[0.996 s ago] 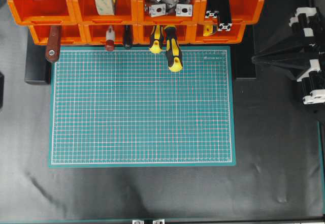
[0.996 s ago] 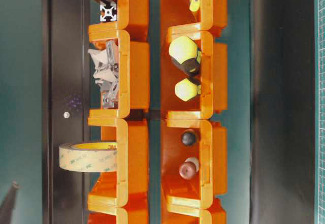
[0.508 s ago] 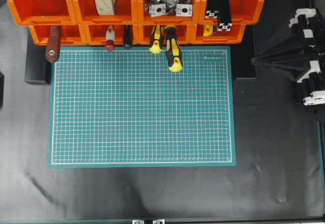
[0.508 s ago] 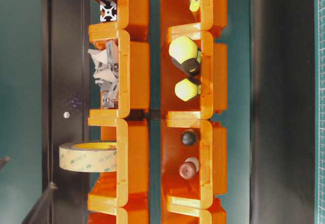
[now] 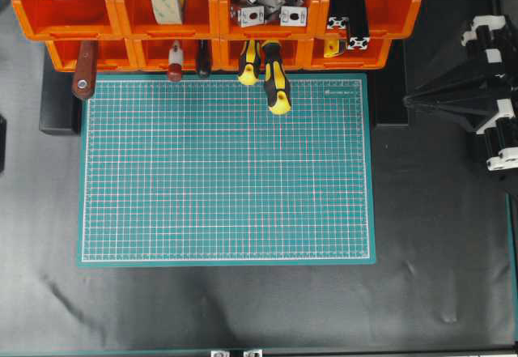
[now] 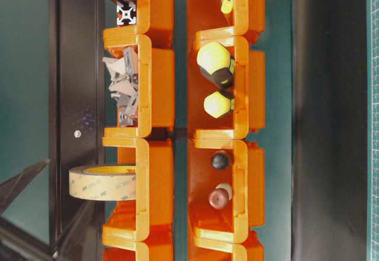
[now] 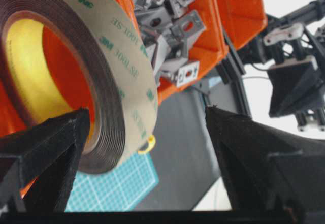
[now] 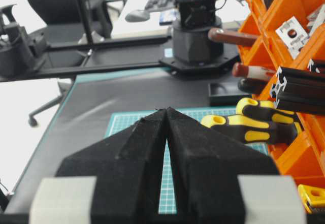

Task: Pick foam from container rack with left arm.
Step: 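Reach the left gripper into the bin and close on the foam tape roll, then lift the tape roll out of the bin with the left gripper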

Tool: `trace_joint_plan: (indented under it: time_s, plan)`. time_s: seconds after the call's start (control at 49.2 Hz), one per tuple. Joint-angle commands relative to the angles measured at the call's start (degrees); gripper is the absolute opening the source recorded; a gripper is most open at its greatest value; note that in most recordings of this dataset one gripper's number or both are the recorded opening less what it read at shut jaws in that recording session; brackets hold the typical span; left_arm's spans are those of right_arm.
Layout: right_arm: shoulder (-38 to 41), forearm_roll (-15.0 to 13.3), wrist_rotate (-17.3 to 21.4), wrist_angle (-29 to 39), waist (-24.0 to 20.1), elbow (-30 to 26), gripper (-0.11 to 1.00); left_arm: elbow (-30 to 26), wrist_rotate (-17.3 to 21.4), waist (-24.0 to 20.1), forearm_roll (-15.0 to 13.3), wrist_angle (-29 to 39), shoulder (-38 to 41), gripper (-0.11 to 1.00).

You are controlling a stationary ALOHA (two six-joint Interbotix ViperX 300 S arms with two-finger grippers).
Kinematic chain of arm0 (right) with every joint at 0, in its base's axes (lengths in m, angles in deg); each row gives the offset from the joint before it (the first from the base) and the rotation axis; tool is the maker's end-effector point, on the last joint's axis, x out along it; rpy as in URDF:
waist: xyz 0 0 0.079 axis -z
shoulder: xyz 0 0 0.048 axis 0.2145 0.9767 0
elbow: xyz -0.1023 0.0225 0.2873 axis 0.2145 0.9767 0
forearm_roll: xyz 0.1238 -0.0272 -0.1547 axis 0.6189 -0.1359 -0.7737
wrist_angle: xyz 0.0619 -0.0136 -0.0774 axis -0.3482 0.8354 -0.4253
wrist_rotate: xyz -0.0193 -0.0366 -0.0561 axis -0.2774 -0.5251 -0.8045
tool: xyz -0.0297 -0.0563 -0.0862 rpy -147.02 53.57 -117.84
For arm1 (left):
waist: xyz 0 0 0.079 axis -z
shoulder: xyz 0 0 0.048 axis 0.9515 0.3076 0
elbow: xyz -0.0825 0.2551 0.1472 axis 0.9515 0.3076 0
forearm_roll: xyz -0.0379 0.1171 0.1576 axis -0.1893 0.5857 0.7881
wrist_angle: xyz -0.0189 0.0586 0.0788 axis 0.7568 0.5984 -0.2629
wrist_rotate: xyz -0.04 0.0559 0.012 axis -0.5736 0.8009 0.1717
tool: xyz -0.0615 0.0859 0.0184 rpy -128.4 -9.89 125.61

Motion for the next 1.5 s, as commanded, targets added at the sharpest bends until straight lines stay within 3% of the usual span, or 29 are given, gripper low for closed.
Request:
trace_joint_plan:
  time_s: [0.0, 0.447, 0.549, 0.732, 0.975, 1.24, 1.483]
  plan:
    - [0.3, 0.2, 0.1, -0.1, -0.4, -2.0, -0.01, -1.1, 0.0, -0.2, 0.2, -1.5, 0.8, 0.88]
    - [0.3, 0.2, 0.1, -0.1, -0.9, -2.0, -0.01, -1.6, -1.4, -0.3, 0.2, -2.1, 1.9, 0.84]
    - [0.3, 0.2, 0.1, -0.1, -1.1, -2.0, -0.01, -1.1, -1.4, -0.3, 0.2, -3.0, 1.8, 0.69]
    - [0.3, 0.1, 0.1, -0.1, -1.5, -2.0, -0.01, 0.1, -1.2, -0.2, 0.2, -8.3, 0.9, 0.26]
    - [0.3, 0.2, 0.1, -0.1, -1.8, -2.0, -0.01, -0.1, -0.9, 0.7, 0.2, -19.3, 0.4, 0.26]
    - [0.3, 0.4, 0.1, -0.1, -1.8, -2.0, -0.01, -1.4, 1.5, 8.5, 0.3, -34.1, -0.4, 0.26]
    - [-0.2, 0.4, 0.1, -0.1, -1.8, -2.1, -0.01, 0.4, 12.2, 22.1, 0.4, -32.9, -0.9, 0.26]
